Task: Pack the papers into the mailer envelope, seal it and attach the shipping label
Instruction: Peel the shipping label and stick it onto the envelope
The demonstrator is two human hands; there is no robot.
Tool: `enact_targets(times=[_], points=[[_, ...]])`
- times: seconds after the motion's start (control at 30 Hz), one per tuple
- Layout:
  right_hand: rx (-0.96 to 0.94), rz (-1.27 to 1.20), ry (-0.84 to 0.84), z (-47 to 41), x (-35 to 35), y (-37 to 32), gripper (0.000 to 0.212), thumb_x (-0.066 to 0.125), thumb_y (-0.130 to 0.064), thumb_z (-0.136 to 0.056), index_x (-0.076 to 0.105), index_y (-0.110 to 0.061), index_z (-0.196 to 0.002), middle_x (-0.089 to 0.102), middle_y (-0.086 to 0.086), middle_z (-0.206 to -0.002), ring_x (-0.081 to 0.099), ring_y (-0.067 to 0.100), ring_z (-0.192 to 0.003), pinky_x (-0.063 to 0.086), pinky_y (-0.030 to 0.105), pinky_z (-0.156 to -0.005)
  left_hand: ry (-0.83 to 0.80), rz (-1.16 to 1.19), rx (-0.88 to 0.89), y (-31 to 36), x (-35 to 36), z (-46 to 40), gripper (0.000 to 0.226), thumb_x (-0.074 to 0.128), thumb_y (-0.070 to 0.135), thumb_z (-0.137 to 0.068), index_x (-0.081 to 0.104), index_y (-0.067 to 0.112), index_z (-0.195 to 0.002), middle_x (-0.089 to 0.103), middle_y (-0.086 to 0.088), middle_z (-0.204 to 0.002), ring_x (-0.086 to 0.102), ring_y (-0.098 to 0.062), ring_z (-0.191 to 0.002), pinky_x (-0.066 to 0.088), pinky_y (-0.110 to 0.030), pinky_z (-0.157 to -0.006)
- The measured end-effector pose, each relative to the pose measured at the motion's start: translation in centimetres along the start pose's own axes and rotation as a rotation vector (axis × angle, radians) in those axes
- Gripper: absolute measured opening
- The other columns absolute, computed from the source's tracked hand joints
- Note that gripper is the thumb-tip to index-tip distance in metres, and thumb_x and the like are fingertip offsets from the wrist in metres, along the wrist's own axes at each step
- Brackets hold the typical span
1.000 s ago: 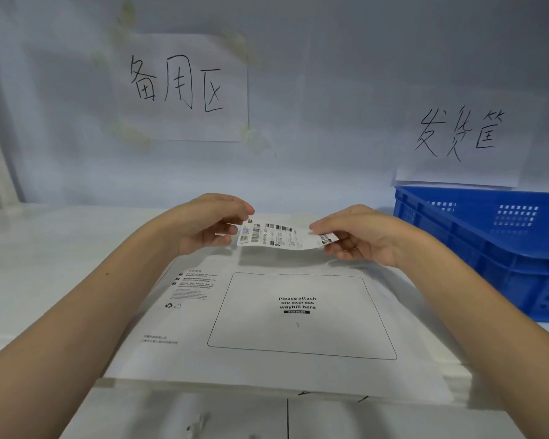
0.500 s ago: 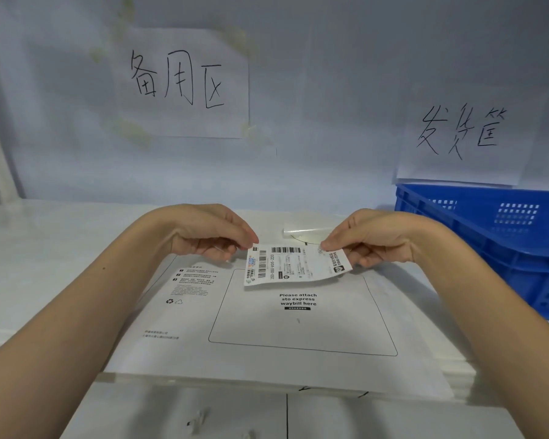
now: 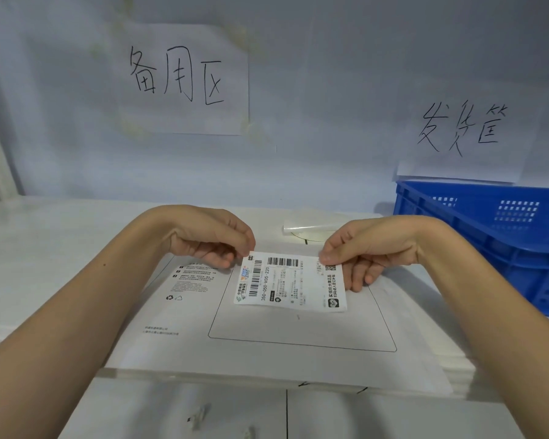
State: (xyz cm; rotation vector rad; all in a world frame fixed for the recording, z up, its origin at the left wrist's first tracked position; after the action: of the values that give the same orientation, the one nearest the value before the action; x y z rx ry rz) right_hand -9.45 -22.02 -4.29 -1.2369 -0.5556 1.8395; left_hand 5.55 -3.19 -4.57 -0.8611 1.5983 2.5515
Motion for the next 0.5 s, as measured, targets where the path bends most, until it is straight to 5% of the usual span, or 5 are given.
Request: enact_targets(times=[0.17, 0.5], points=[[-0.019, -0.039, 0.004, -0.13, -0.21, 0.04, 0.023, 0.068, -0.021, -0.089, 0.073, -0.002, -0.102, 0.067, 0.018, -0.093, 0.066, 0.014, -0.06, 0.055, 0.019, -0.053, -0.005, -0.001, 0.005, 0.01, 0.21, -0.08, 0.025, 0.056, -0.005, -0.093, 0.062, 0.01, -0.074, 0.058, -0.003, -0.058, 0.053, -0.012, -0.051, 0.057, -0.019, -0.056], [-0.02, -0.094, 0.023, -0.12, -0.66, 0.12, 0.029, 0.07, -0.014, -0.085, 0.069, 0.006, -0.106, 0.066, 0.011, -0.073, 0.062, 0.011, -0.052, 0.056, 0.019, -0.055, -0.046, -0.045, -0.014, -0.11, 0.55, -0.24, 0.023, 0.054, -0.005, -0.092, 0.063, 0.011, -0.078, 0.058, -0.003, -0.061, 0.051, -0.011, -0.054, 0.056, -0.019, -0.056]])
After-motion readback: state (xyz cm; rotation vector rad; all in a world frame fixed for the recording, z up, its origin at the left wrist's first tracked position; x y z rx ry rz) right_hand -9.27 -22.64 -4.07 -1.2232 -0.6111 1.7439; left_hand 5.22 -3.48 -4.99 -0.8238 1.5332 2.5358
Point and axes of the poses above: each hand's wrist, its own z-axis away from the middle knuckle, its own x-axis out of the palm, y = z × x, the point moved 4 cm from there along -z, towards the middle knuckle
